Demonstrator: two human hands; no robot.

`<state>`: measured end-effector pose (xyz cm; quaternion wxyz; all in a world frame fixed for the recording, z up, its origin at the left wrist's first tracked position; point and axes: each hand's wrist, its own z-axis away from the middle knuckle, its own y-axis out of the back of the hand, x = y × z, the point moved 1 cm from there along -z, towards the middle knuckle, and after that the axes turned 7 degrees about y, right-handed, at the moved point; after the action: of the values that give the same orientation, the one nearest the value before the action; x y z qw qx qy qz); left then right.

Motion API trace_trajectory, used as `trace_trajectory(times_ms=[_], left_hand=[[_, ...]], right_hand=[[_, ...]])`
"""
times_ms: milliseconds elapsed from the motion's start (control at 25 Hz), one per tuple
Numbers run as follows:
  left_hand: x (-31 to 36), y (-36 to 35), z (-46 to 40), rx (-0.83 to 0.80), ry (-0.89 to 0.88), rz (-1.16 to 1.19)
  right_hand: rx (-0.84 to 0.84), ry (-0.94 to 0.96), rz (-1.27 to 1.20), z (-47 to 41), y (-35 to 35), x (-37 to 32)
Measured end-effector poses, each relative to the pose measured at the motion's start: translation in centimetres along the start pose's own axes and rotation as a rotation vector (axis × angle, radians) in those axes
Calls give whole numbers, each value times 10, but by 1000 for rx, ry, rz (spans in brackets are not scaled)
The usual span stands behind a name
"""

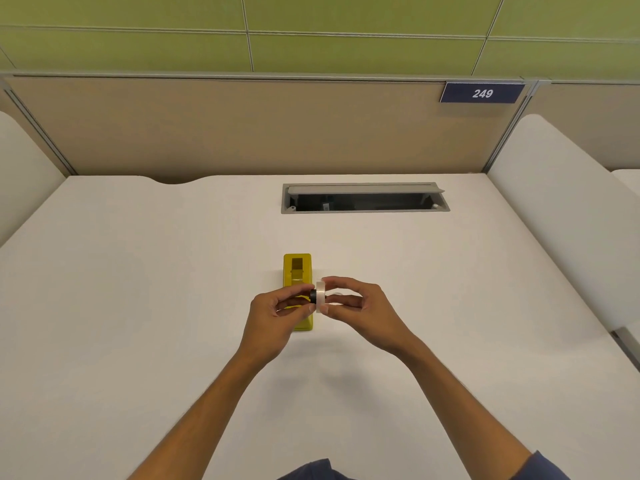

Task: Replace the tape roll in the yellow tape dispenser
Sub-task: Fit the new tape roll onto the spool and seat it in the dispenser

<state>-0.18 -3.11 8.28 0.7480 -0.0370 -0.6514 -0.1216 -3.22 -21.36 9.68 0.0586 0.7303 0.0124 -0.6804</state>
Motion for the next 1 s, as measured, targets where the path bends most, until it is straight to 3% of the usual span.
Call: trace_trajectory(times_ms=[280,440,560,720,840,1000], left_hand=[[2,-1,1,20,12,-16],[2,-1,2,37,21,-14],[1,-2,2,41,21,10],[-3,-4,1,46,-4,-9],[-7,-5,2,55,-36,-54],[-9,-4,1,78,-134,-168]], right_hand=[[40,2,30,0,-3,2],[117,7,207,2,-6,2],[293,49,294,6,-14,0],[430,171,671,10,-31,-4],[471,177,853,8,-37,-8],[419,27,916,-1,-44,-7]])
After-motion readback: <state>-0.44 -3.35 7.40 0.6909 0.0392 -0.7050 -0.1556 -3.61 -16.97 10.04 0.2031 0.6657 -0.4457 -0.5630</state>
